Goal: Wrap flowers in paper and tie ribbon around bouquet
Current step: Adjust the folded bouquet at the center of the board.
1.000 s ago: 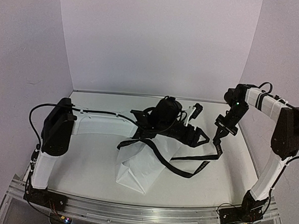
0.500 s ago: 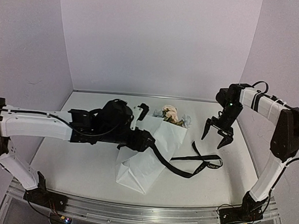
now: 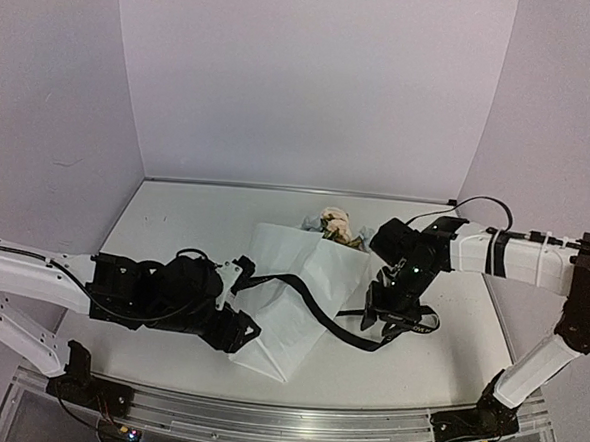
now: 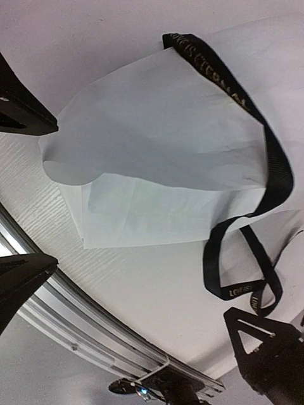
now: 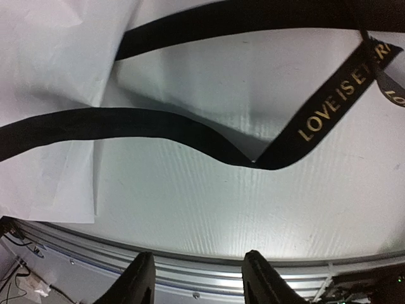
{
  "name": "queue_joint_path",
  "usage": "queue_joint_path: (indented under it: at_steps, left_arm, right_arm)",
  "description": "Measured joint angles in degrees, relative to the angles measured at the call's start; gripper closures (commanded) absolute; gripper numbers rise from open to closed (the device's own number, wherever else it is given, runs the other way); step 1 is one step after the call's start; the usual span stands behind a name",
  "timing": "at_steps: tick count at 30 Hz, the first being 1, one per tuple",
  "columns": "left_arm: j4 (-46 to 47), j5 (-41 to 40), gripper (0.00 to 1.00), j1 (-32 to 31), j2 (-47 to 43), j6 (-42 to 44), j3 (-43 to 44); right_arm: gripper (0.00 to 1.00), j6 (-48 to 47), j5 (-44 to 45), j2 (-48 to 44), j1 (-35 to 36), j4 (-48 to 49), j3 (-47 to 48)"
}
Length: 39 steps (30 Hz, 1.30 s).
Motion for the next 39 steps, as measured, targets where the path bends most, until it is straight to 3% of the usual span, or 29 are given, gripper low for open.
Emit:
queue_joint_path:
  at_steps: [11, 18, 29, 39]
  left_arm:
    - [-5.9, -10.0, 0.46, -3.1, 4.4, -1.6, 0.9]
    - [-5.8, -11.5, 0.56, -3.1, 6.2, -0.9, 0.9]
    - [-3.7, -10.9, 1.00, -3.1, 7.1, 1.8, 0.9]
    - [0.8, -6.4, 1.00, -3.1, 4.9, 3.9, 0.5]
  right_arm:
    - [0.72, 5.5, 4.3, 2.0, 8.4, 13.1, -1.1]
    - [0.77, 8.0, 4.4, 6.1, 11.1, 19.1, -1.1]
    - [0.83, 12.0, 3.3, 11.8, 13.9, 30.6, -0.8]
    - [0.85, 16.2, 1.2, 17.2, 16.0, 38.6, -0.6]
